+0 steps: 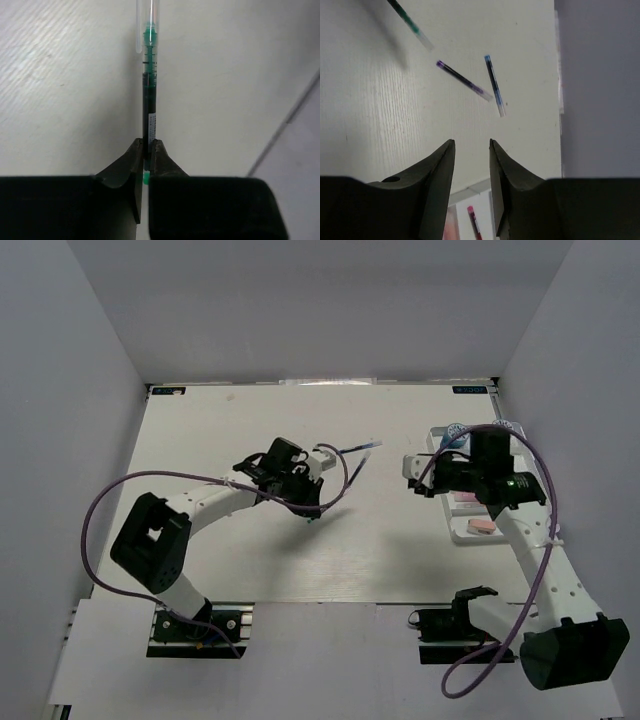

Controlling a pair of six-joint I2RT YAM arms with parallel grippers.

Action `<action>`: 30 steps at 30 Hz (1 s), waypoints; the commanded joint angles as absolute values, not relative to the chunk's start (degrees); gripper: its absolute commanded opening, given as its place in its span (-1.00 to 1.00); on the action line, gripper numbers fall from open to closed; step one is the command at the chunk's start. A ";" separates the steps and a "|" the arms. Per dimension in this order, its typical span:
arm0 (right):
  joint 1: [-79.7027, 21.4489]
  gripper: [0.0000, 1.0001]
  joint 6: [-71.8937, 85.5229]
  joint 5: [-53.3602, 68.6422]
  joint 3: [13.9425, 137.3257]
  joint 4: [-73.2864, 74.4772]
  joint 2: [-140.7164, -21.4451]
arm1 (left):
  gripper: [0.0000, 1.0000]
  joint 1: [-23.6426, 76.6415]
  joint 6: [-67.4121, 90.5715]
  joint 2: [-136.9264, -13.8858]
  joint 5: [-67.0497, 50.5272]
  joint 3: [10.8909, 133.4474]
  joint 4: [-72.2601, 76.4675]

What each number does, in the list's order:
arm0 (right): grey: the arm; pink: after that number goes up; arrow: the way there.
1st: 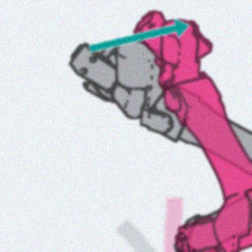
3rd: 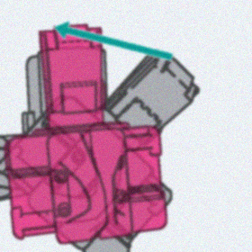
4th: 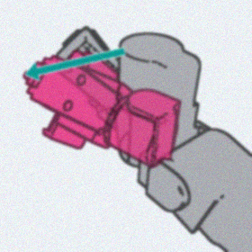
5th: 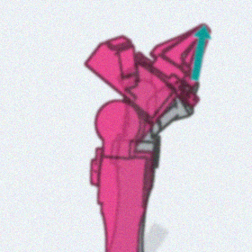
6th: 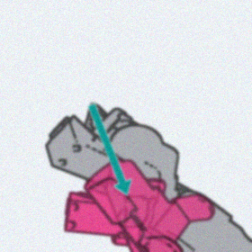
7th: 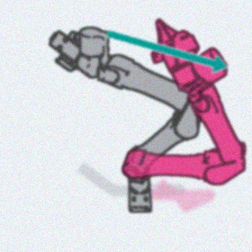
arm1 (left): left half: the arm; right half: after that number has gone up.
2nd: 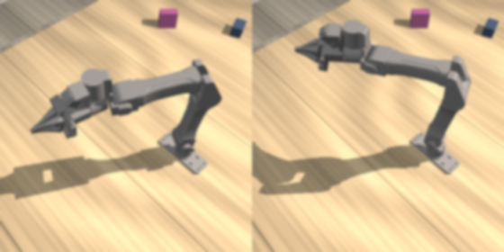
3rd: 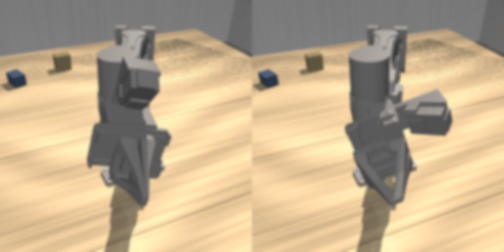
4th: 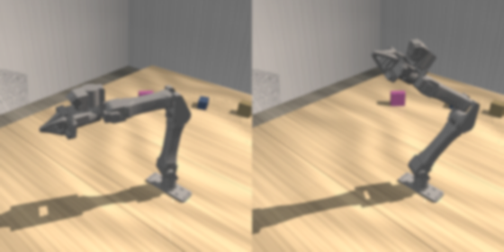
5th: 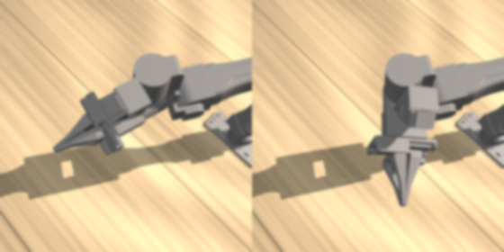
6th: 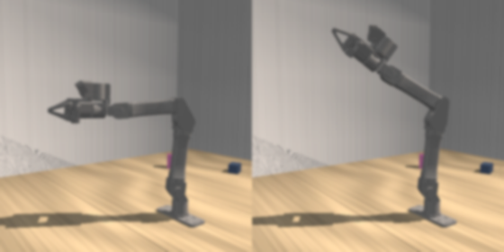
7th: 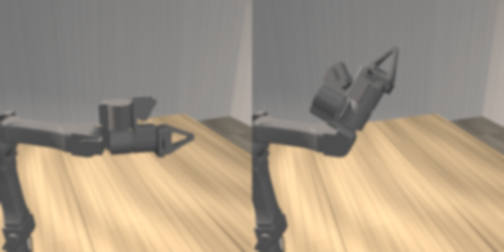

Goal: Sort the stationery into containers

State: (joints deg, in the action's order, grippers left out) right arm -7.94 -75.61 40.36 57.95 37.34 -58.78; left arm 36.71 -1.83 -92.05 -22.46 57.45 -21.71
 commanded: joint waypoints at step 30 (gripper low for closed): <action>-51.24 -0.20 -78.66 16.88 57.48 33.67 -72.16 | -1.00 31.73 18.46 -93.43 -68.73 56.08 -10.37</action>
State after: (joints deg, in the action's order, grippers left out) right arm -50.48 -79.68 18.35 56.45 33.30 -71.40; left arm 31.99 18.31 -95.15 -65.98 56.58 -11.99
